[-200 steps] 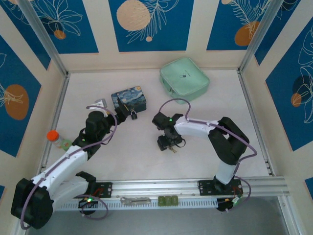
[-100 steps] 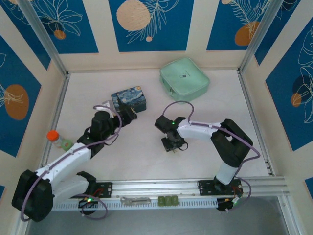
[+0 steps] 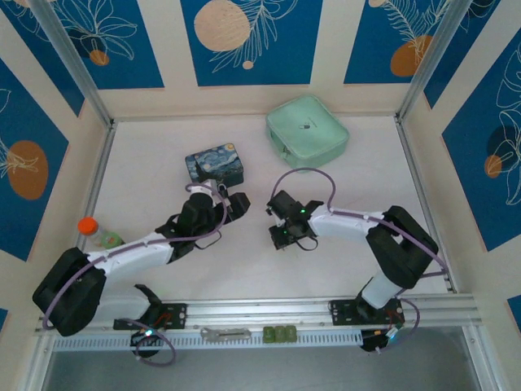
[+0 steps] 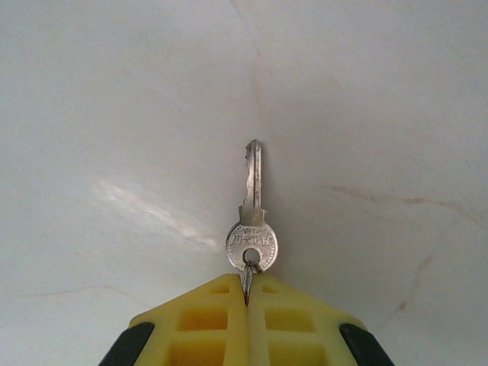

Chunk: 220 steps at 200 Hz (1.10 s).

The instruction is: Unlock the padlock with the key

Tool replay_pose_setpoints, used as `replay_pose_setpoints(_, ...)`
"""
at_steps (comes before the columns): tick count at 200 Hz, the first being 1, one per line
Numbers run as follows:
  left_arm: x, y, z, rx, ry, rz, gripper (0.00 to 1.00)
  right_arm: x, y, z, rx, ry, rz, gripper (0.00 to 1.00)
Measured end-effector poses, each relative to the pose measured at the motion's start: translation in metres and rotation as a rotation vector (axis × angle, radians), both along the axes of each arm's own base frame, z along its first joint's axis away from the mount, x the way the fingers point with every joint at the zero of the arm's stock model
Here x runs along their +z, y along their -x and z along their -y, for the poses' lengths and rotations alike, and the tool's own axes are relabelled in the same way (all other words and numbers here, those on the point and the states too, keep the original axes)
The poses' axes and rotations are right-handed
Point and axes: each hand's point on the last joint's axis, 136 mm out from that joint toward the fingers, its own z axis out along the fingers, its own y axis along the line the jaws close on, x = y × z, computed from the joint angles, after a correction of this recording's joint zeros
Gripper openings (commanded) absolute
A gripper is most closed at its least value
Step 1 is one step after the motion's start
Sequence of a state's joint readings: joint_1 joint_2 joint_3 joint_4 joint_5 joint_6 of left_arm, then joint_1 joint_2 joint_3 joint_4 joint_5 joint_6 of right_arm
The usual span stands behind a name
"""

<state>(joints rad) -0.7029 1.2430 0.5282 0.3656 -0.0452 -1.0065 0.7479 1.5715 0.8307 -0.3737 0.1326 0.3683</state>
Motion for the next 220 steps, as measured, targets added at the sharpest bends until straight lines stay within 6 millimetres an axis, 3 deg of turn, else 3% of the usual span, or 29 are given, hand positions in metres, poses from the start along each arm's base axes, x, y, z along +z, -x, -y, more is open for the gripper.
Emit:
replay_pose_setpoints(19,0.010,-0.003,0.003,0.002,0.032,0.028,0.99,0.014,-0.004,-0.001,-0.015,-0.129,-0.026,0.00)
replay_pose_setpoints(56,0.029,-0.007,0.019,-0.062,0.102,0.106,0.94,0.060,-0.018,-0.004,-0.052,-0.375,-0.045,0.00)
replay_pose_setpoints(81,0.030,-0.006,0.025,-0.091,0.114,0.116,0.92,0.073,-0.017,-0.008,-0.045,-0.441,-0.059,0.00)
replay_pose_setpoints(133,0.002,-0.004,0.052,-0.124,0.158,0.008,0.84,0.103,-0.017,-0.015,-0.041,-0.558,-0.017,0.00)
replay_pose_setpoints(190,-0.001,-0.008,0.073,-0.133,0.226,-0.037,0.65,0.110,-0.016,-0.026,-0.018,-0.595,0.013,0.00)
replay_pose_setpoints(220,0.006,-0.007,0.080,-0.146,0.255,-0.044,0.39,0.109,-0.017,-0.026,-0.020,-0.595,0.026,0.00)
